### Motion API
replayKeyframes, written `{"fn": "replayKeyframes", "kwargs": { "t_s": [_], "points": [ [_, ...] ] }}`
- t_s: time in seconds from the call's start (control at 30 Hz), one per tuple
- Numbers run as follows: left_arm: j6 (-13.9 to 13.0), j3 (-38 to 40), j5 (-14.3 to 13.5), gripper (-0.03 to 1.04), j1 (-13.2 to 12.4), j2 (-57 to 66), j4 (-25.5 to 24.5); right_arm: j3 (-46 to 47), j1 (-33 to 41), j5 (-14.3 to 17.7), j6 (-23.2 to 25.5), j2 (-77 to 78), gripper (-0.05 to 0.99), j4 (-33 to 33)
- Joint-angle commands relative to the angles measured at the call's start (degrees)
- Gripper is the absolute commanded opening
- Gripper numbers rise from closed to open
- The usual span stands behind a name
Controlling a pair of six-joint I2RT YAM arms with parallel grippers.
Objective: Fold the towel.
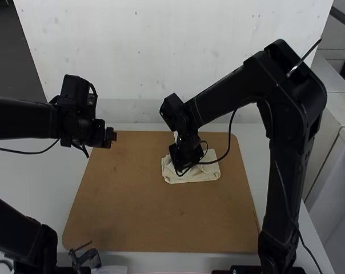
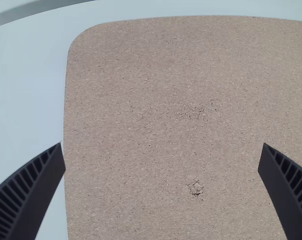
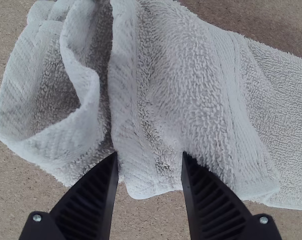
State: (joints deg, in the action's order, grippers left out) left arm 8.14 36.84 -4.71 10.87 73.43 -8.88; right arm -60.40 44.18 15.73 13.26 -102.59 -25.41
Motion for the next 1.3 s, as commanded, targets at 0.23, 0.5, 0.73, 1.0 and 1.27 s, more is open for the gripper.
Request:
{"fn": "replayKeyframes", "kwargs": {
  "t_s": [0.23,0.5,0.73,1.0,1.27],
  "points": [
    [-0.8,-0.5,0.4,1.00,-0.4,-1.4,1.0,-0.6,1.4,1.1,-0.2,-0.8,0.33,0.4],
    [-0.9,-1.0,0.5,1.00,-0.5,-1.4,1.6,-0.2,2.1,3.1,0.0,-4.2,0.02,1.8],
    [-1.4,-1.2,0.8,1.00,-0.7,-1.2,2.1,-1.9,1.9,3.1,-0.1,-2.7,0.02,1.5],
    [-1.4,-1.2,0.8,1.00,-0.7,-1.2,2.3,-6.2,3.6,3.4,-0.2,-1.1,0.02,-0.3],
    [-1.5,-1.3,0.8,1.00,-0.7,-1.3,2.3,-8.3,7.1,3.4,0.5,-2.4,0.02,-1.2]
  ]
}}
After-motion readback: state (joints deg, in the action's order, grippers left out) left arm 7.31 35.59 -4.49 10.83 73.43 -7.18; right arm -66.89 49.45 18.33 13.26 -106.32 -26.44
